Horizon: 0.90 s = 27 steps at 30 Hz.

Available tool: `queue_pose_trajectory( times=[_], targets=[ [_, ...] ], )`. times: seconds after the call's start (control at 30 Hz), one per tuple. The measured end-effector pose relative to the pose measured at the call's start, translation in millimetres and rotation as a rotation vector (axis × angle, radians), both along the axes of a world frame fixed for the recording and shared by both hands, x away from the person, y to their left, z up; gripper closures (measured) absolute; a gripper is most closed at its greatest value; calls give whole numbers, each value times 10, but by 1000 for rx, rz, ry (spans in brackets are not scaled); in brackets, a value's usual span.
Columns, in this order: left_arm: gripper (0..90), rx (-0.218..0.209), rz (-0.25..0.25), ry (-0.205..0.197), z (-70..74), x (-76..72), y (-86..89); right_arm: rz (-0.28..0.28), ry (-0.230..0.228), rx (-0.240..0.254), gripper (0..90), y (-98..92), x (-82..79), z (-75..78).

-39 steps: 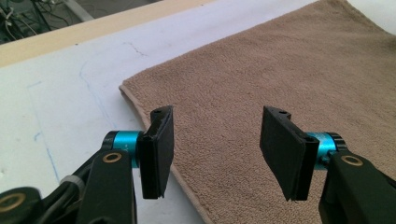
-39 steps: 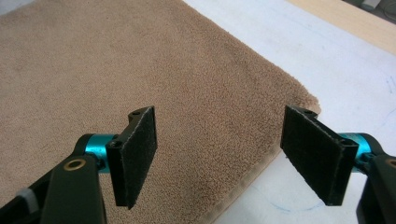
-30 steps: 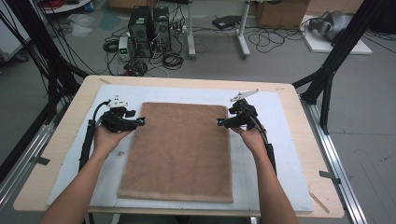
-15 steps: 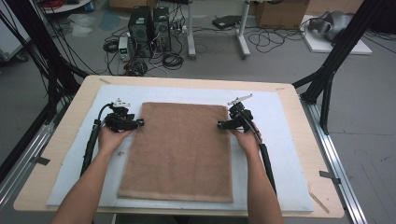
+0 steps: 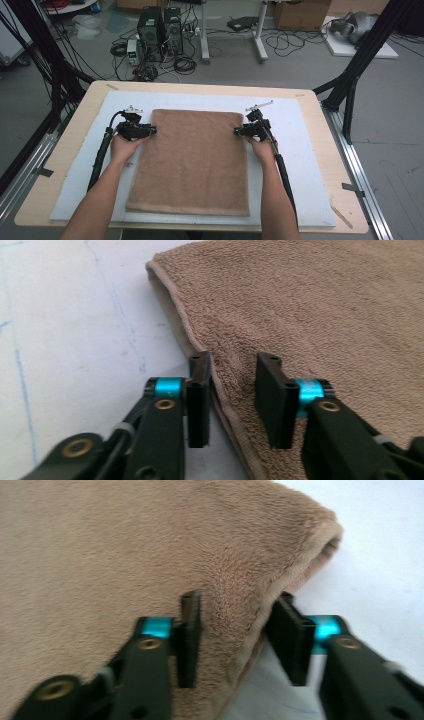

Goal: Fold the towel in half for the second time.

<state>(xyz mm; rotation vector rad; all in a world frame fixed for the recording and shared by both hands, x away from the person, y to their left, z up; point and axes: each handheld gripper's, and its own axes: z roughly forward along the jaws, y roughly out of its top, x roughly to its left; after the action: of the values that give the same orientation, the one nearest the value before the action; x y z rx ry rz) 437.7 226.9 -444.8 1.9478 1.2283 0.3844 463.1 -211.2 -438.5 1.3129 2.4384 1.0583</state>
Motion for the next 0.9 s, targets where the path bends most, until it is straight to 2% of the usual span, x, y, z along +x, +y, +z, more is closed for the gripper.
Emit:
queue_pose_trajectory(
  times=[0.03,0.13,0.3,0.37,0.5,0.6,0.67,0.77,0.8,0.87,0.9],
  targets=[
    [738,-12,-1,6,-2,3,5,20,8,13,738,4,2,-1],
    [802,-28,-3,13,2,0,11,41,15,22,781,27,-2,1],
    [843,10,-21,-11,42,-29,13,73,23,17,811,-4,-13,48],
    [847,14,-30,-27,77,-43,24,90,3,14,814,-18,-25,95],
    [850,-9,-41,-60,162,-77,55,108,-46,38,817,-62,-65,227],
    [850,-27,-50,-77,227,-116,77,125,-61,44,817,-87,-109,304],
    [851,-47,-62,-93,295,-161,104,140,-68,70,817,-111,-146,362],
    [851,-55,-87,-122,407,-256,147,172,-84,100,817,-129,-227,467],
    [851,-69,-93,-139,443,-308,162,186,-93,105,817,-133,-268,512],
    [852,-69,-118,-161,507,-422,199,220,-112,126,816,-153,-370,601],
    [852,-86,-127,-169,527,-508,226,231,-116,131,816,-164,-432,642]
  ],
)
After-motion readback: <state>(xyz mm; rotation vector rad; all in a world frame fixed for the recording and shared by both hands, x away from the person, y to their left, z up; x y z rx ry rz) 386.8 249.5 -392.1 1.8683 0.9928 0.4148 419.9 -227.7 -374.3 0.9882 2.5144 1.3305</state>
